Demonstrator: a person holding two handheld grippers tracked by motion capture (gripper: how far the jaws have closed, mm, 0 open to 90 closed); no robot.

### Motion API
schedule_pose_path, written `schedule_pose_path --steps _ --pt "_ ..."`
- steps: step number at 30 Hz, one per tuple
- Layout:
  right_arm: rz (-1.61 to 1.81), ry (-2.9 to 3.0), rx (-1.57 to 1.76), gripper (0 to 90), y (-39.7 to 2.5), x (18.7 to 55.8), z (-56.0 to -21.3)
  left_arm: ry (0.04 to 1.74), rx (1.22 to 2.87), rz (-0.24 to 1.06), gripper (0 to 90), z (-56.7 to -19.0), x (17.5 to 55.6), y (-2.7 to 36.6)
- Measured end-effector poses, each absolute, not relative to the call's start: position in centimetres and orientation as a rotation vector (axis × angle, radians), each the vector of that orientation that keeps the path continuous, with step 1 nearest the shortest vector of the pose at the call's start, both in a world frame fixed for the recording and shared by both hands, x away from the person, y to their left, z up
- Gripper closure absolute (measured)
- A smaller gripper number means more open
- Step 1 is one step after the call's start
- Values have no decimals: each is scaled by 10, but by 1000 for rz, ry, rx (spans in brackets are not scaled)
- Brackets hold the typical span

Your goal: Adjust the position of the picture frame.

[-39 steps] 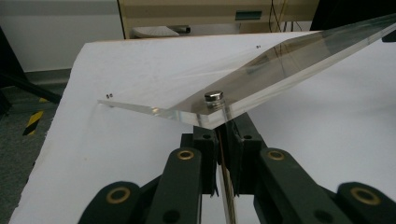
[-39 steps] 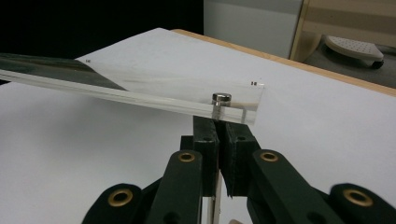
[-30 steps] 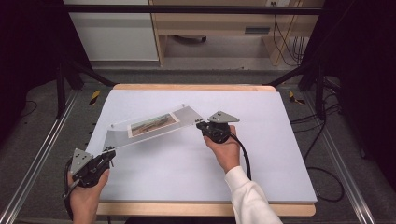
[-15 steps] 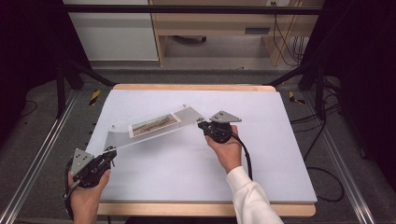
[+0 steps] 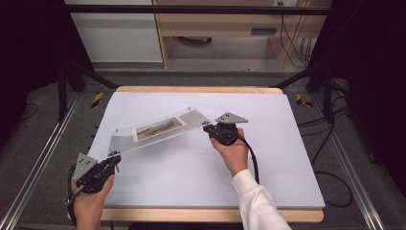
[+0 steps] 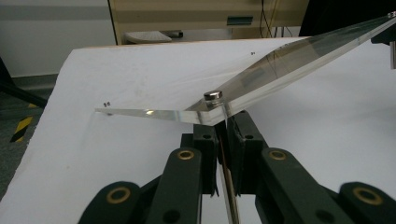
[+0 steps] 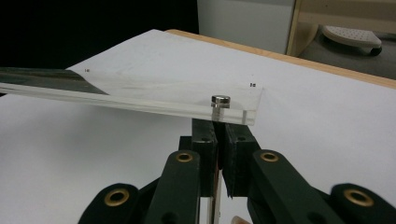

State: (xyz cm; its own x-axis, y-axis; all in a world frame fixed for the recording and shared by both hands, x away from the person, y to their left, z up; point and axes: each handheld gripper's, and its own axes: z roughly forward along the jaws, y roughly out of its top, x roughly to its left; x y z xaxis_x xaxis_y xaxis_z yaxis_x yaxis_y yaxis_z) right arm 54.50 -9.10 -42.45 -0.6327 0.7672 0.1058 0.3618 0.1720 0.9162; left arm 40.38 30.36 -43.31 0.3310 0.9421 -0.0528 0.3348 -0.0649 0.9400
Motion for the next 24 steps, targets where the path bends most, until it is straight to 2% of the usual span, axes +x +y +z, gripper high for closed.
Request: schedule_pose_path --steps 7,24 --pt "1465 2092 1136 816 -90 548 -425 1179 1608 764 818 -434 403 303" --pt "1370 2132 1139 857 -86 547 -420 1168 1635 786 816 -436 403 303"
